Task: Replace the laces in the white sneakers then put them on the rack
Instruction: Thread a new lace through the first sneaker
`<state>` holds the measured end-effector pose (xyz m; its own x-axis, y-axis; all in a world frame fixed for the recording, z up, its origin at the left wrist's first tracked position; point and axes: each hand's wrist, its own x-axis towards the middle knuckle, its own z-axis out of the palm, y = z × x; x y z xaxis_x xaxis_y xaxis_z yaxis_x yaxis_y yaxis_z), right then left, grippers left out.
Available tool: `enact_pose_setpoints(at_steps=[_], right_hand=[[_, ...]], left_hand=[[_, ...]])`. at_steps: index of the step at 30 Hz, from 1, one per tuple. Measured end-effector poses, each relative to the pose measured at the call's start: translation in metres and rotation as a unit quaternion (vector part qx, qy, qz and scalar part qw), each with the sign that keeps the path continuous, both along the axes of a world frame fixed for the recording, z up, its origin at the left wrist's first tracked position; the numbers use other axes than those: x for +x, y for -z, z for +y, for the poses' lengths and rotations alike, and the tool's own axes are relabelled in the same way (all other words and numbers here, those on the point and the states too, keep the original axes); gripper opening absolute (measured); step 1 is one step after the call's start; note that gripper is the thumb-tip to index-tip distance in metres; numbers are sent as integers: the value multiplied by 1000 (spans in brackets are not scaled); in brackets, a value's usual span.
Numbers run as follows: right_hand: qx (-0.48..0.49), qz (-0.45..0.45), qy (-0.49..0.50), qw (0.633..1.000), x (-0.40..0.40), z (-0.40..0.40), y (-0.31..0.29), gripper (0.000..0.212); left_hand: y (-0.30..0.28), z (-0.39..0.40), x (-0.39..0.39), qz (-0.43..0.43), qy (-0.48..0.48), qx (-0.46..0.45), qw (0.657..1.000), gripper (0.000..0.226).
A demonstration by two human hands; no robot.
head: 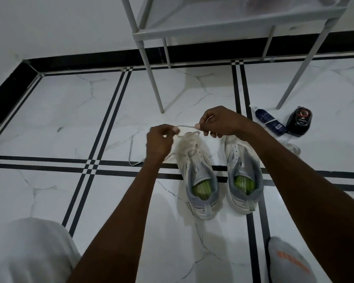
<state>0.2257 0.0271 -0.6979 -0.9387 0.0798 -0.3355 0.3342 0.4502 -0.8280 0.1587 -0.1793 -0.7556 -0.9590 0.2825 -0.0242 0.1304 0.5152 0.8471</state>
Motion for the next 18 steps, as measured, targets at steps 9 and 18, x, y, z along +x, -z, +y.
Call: enact_pose_setpoints(at_steps=[9,18], right_hand=[[-15,4,-7,1000,0,0,1,25],[-21,3,19,1000,3,12,5,24]], left_hand=[[-5,-16,-6,-27,70,11,997,55],[6,-34,-20,-6,-127,-115,985,25]])
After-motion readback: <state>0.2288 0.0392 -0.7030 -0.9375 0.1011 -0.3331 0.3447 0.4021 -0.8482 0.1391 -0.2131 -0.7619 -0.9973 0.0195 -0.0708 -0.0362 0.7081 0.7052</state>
